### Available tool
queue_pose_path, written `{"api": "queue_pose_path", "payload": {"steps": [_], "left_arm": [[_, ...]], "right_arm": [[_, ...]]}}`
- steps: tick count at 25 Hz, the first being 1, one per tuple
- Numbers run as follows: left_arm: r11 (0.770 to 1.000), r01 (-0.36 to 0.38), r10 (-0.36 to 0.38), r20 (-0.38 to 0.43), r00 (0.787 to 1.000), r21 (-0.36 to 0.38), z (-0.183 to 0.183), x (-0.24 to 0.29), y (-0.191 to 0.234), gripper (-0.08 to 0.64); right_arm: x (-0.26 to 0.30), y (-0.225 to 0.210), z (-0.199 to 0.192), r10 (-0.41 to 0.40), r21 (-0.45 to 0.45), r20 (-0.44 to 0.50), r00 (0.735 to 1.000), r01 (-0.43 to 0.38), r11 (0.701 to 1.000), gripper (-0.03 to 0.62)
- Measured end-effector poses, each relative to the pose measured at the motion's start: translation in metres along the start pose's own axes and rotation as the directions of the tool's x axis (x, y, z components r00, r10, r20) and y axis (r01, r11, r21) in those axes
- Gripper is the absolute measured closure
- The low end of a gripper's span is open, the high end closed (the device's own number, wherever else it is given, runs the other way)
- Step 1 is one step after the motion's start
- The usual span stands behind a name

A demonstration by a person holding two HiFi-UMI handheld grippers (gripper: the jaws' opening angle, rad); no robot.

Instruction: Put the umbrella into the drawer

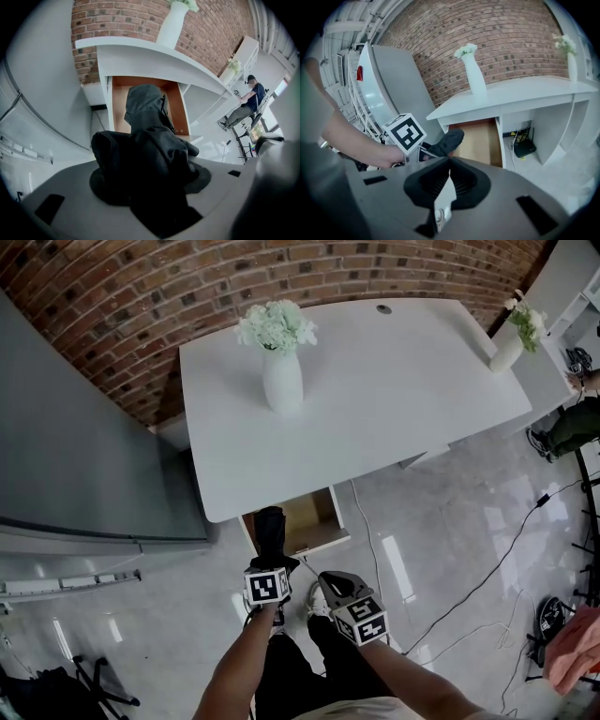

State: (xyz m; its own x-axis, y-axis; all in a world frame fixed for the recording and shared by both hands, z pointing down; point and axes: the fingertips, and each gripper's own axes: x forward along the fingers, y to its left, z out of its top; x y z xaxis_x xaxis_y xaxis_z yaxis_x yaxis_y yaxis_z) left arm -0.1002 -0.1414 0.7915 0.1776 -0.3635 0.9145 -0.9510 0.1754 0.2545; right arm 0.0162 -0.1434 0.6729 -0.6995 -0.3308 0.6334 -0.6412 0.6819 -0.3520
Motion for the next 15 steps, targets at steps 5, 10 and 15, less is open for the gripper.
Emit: {"api": "queue_pose_path", "payload": {"steps": [5,10,15], "left_arm": [[1.000,-0.016,0.016,0.028,0.999,-0.002,0.017,0.015,0.002,0.299],[1.000,-0.024,0.024,0.050,0.998,-0.013,0.029,0.034,-0.001,0.299],[0.999,-0.029,0.030,0.062,0.998,-0.023,0.041,0.051,0.001,0.299]], "right_arm": [[0.007,-0.010,-0.003,-0.002,0.007,-0.003,1.000,0.002,1.000,0.575],[0.016,-0.023,-0.009,-0.008,0.018,-0.016,1.000,0.008,1.000,0.575],[0.027,-0.036,-0.013,-0.010,0.023,-0.024,1.000,0.010,1.000,0.575]]}}
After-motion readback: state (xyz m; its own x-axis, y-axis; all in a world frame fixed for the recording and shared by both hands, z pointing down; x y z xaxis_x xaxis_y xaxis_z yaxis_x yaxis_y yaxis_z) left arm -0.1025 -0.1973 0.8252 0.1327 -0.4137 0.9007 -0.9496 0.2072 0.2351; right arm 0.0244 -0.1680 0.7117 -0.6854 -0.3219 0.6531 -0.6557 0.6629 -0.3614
